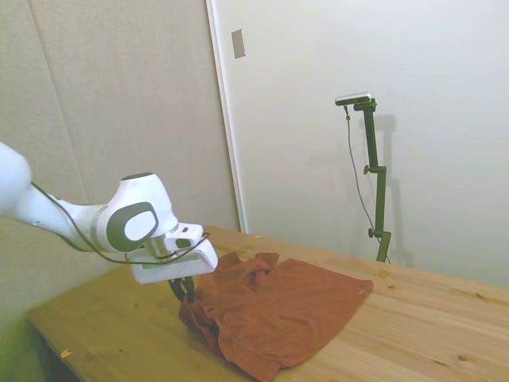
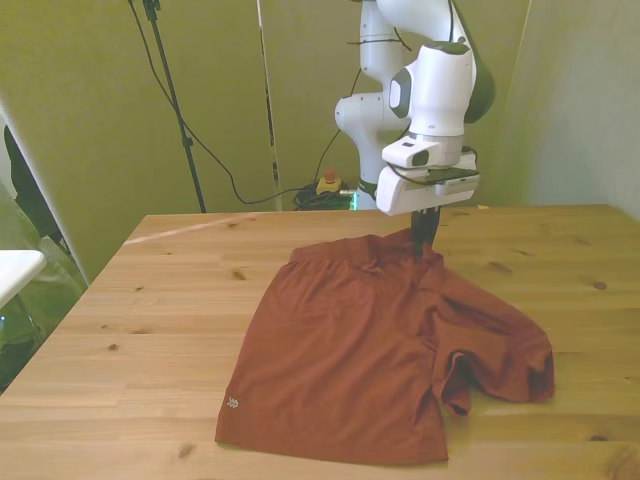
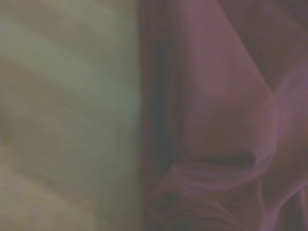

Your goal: Unfold the shorts

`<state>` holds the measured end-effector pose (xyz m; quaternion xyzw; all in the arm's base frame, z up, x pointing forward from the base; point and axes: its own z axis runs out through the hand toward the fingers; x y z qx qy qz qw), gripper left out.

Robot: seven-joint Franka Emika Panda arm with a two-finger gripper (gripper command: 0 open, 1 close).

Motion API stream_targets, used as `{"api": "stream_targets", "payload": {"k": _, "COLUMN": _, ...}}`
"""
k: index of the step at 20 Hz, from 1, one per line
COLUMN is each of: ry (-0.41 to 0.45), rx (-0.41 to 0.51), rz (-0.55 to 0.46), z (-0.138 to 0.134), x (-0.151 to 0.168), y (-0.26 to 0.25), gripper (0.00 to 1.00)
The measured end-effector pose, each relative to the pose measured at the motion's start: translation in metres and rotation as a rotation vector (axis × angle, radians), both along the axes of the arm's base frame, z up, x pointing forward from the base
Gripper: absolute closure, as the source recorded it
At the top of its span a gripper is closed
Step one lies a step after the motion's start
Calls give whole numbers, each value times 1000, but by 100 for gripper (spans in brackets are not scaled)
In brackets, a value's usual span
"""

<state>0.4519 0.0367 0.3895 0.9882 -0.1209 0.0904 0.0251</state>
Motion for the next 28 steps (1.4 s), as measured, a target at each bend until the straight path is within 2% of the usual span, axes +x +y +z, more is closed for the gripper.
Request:
{"api": "stream_targets", "payload": {"k": 5, "ry": -6, "rx": 8, "rz": 16, "z": 1, "x": -34, "y": 15, "gripper": 100}}
{"api": "stream_targets", "payload": {"k": 11, "ry": -43, "rx": 1, "rz": -46, "z": -8, "x": -42, "y": 42, "gripper": 100}}
{"api": "stream_targets", "payload": {"k": 12, "ry": -48, "rx": -13, "rz": -48, "z": -9, "x": -43, "y": 48, "gripper": 0}}
{"api": "stream_targets", "payload": {"k": 20, "ry": -45, "rx": -81, "rz": -33, "z": -25, "x": -53, "y": 72, "gripper": 0}}
{"api": "stream_targets", "payload": {"k": 28, "ry": -62, "rx": -84, "rz": -29, "z": -19, "x": -57, "y": 86, "gripper": 0}}
